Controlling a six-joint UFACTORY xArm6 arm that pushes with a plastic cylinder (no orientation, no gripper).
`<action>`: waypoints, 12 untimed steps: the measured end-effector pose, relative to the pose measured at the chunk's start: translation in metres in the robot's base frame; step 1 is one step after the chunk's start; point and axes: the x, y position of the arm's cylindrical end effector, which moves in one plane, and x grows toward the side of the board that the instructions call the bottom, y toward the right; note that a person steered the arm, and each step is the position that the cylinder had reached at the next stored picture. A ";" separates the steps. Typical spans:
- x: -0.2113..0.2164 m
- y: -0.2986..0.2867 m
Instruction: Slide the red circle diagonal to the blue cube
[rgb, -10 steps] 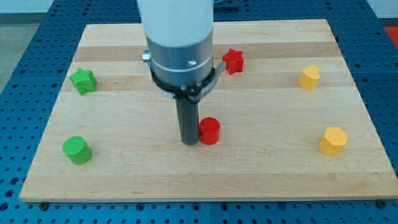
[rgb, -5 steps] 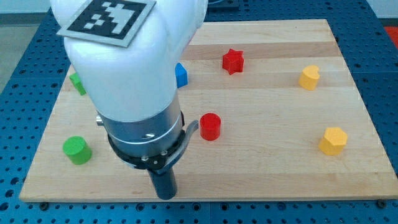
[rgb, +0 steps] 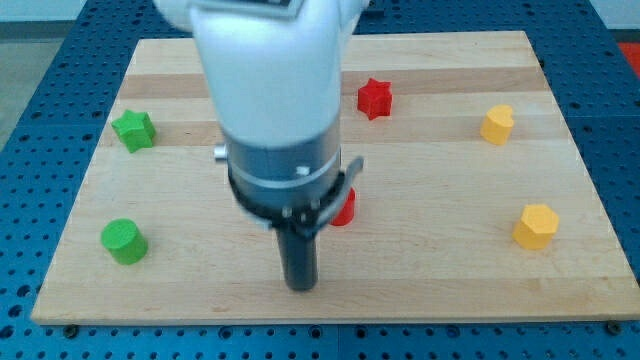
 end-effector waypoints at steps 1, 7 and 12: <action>-0.031 0.026; -0.071 0.039; -0.149 0.062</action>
